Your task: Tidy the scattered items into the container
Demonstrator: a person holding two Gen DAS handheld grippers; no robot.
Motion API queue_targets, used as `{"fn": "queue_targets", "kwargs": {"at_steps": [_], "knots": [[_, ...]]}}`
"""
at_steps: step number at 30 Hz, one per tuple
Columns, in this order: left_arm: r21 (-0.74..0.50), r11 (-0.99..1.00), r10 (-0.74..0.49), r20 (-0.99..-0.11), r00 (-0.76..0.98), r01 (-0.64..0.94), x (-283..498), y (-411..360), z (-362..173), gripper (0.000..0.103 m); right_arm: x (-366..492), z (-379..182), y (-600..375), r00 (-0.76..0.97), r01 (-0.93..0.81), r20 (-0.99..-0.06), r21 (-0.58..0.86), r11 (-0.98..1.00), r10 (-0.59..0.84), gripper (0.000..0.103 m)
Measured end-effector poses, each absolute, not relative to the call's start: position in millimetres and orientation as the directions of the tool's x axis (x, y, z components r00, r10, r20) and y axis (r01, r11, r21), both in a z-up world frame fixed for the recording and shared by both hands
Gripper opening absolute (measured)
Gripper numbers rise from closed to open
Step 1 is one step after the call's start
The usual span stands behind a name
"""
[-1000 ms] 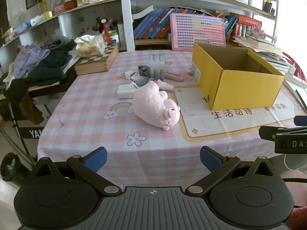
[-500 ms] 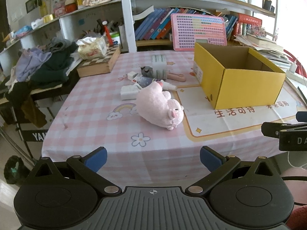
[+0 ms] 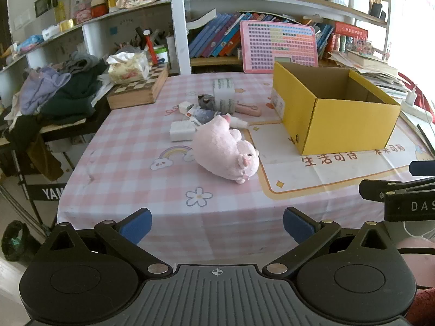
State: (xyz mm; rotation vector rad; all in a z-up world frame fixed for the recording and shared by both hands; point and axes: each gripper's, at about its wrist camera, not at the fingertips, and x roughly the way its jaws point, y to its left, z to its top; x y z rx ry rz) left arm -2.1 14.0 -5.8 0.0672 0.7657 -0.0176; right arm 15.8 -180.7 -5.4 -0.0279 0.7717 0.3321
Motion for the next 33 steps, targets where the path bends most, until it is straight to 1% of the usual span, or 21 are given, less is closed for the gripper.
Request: {"fn": "queue_targets", "kwargs": {"at_steps": [23,33], "knots": [[0.041,0.998,-0.005,-0.686,0.727,0.046,-1.8,32.5,-4.6,0.103,10.9,-0.9,-154.2,0.671,-0.330,-0.684,0.068,0.941,0.285,0.103],[0.043,0.997,-0.015,-0.675,0.737,0.060,-2.8,37.2,-4.8,0.103,12.4,3.3,-145.2,0.674,-0.375,-0.664,0.070,0.924,0.324,0.103]]}}
